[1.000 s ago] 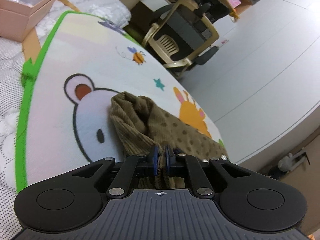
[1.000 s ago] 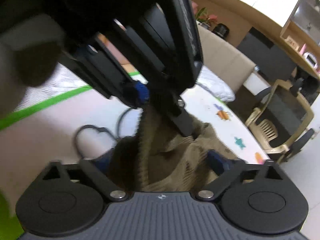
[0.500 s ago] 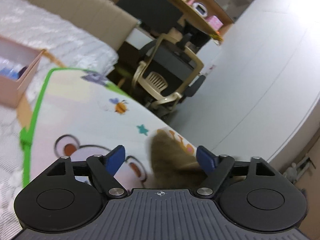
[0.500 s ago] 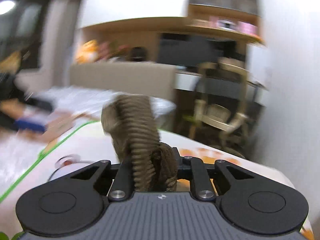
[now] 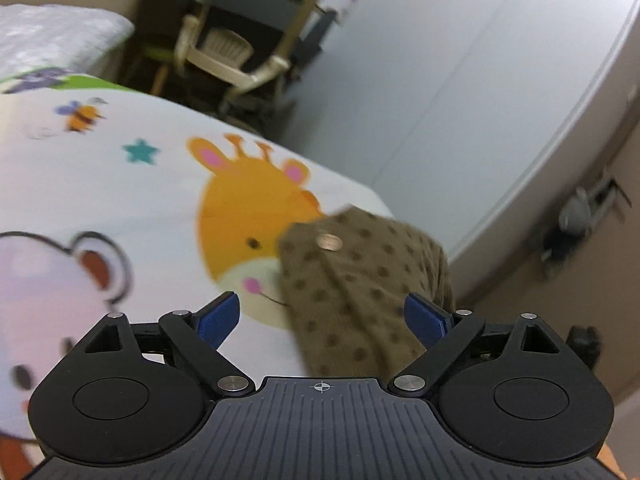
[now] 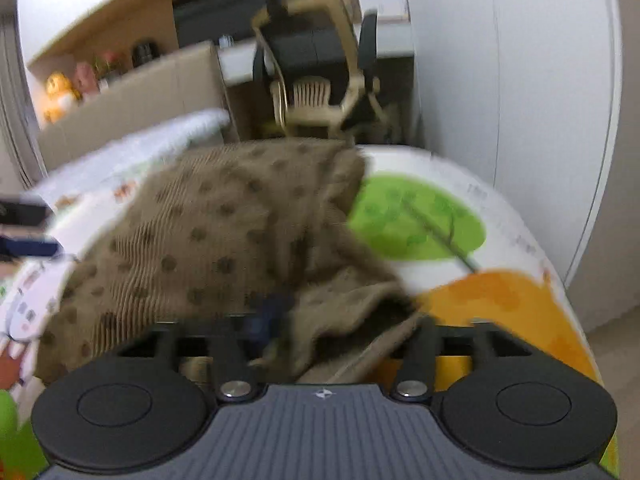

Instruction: Fold clothes

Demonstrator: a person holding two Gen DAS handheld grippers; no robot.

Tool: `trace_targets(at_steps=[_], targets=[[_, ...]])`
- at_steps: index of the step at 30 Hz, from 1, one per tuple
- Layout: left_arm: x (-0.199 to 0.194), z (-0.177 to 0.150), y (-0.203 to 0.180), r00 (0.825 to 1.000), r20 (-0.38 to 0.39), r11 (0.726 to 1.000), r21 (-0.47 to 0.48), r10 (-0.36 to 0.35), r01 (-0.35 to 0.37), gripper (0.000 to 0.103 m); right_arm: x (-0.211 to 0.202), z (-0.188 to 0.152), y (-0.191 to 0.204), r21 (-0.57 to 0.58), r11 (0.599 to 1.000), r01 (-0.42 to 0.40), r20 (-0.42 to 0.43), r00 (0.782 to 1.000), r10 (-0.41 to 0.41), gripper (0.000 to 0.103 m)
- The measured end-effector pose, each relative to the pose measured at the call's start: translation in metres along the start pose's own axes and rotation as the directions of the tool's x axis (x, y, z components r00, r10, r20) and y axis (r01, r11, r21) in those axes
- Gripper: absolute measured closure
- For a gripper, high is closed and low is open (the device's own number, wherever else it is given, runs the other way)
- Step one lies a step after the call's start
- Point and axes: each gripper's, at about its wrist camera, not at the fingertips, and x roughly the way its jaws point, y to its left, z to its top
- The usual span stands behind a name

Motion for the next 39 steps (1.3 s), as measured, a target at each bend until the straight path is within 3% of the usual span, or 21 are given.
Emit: trace_targets(at_steps=[4,8,11,13,17,21,23,26,29,32,36,39], targets=[[0.016,-0.006,-0.011,0.999,-0.046,0.999,0.034,-0.025,0.026,0.009,-0.025,0.018,-0.025,0.041,0.999,-0.007,0.121,0.993,0.002,0.026],[0.031,-0.003,-0.014,0.997,-0.066,0.998,0.024,-0.051,0.052,0.007,-0.018,0.034,-0.027,0.067,0.997,-0.032,0.142,0.99,0.022,0.026],[0.052,-0.003,-0.016,0.994,-0.095,0.999,0.008,-0.046,0.047,0.007,0.004,0.05,-0.007,-0.028,0.999,-0.042,0.16,0.986,0.046,0.04],[0.067,-0.004,-0.017,0.993,-0.118,1.0,0.011,-0.019,0.02,0.007,0.02,0.067,0.012,-0.08,0.993,-0.082,0.156,0.983,0.094,0.041],[0.076,-0.013,-0.009,0.99,-0.134,0.998,0.041,0.051,-0.046,0.005,0.079,0.095,0.042,-0.099,0.984,-0.147,0.011,0.989,0.149,0.041],[0.071,-0.019,0.003,0.989,-0.123,0.995,0.069,0.08,-0.072,0.004,0.134,0.072,0.055,-0.147,0.985,-0.085,-0.152,0.986,0.062,0.041],[0.067,-0.021,0.006,0.99,-0.113,0.993,0.091,0.085,-0.075,0.003,0.126,0.072,0.05,-0.119,0.989,-0.088,-0.142,0.987,0.07,0.04],[0.064,-0.024,0.007,0.99,-0.107,0.992,0.097,0.089,-0.079,0.003,0.079,0.078,0.036,-0.104,0.991,-0.087,-0.046,0.996,0.082,0.039],[0.058,-0.024,0.008,0.991,-0.09,0.991,0.102,0.099,-0.089,0.003,0.026,0.065,0.026,-0.169,0.984,-0.046,0.017,0.999,0.05,0.031],[0.051,-0.023,0.009,0.992,-0.065,0.988,0.114,0.112,-0.105,0.003,0.008,0.034,0.018,-0.213,0.977,-0.003,-0.038,0.999,-0.005,0.021],[0.051,-0.026,0.01,0.992,-0.055,0.989,0.1,0.111,-0.106,0.003,0.003,-0.013,0.013,-0.213,0.977,0.033,-0.125,0.99,-0.061,0.021],[0.044,-0.028,0.01,0.991,-0.05,0.989,0.092,0.122,-0.117,0.003,-0.032,-0.012,0.023,-0.259,0.966,0.015,-0.019,1.0,-0.021,0.021]])
